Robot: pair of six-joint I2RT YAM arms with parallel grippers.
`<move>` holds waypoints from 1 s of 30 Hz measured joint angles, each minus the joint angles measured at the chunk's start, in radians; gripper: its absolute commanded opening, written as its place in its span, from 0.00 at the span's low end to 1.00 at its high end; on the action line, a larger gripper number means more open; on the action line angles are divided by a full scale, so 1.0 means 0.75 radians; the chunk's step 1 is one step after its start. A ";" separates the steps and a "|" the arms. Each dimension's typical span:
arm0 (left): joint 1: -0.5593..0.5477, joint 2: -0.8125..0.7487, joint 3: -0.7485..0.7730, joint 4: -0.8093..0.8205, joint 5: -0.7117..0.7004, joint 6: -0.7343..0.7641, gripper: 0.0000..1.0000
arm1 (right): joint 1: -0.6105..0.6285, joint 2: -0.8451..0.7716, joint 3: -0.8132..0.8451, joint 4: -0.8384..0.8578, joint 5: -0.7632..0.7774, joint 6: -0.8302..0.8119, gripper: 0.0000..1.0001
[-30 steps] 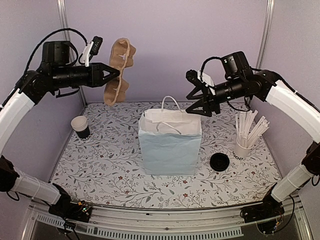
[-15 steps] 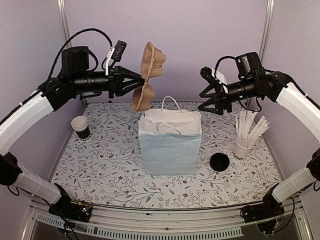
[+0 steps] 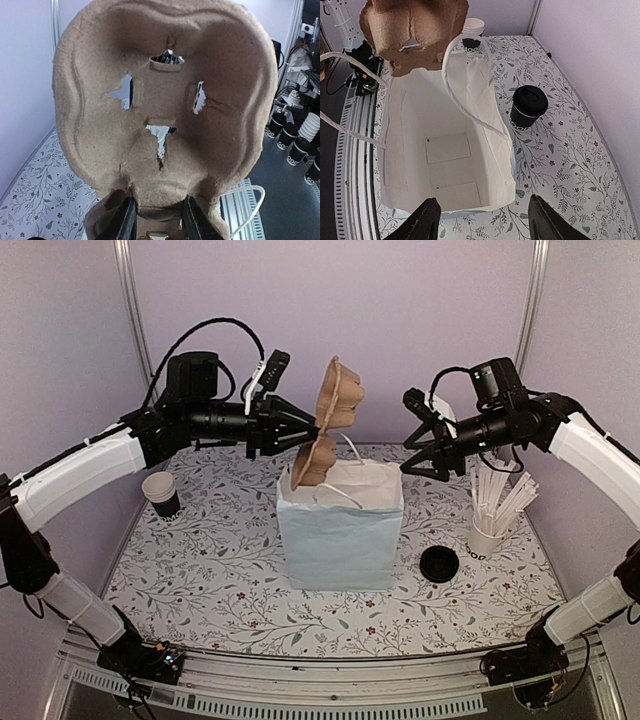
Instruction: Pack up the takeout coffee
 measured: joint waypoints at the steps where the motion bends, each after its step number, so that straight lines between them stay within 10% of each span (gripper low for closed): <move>1: 0.000 0.014 0.000 0.008 0.008 0.004 0.31 | 0.000 -0.001 0.000 0.000 0.000 0.000 0.63; 30: -0.079 0.180 0.057 -0.169 -0.066 0.161 0.29 | -0.001 -0.001 -0.100 0.031 -0.069 0.001 0.63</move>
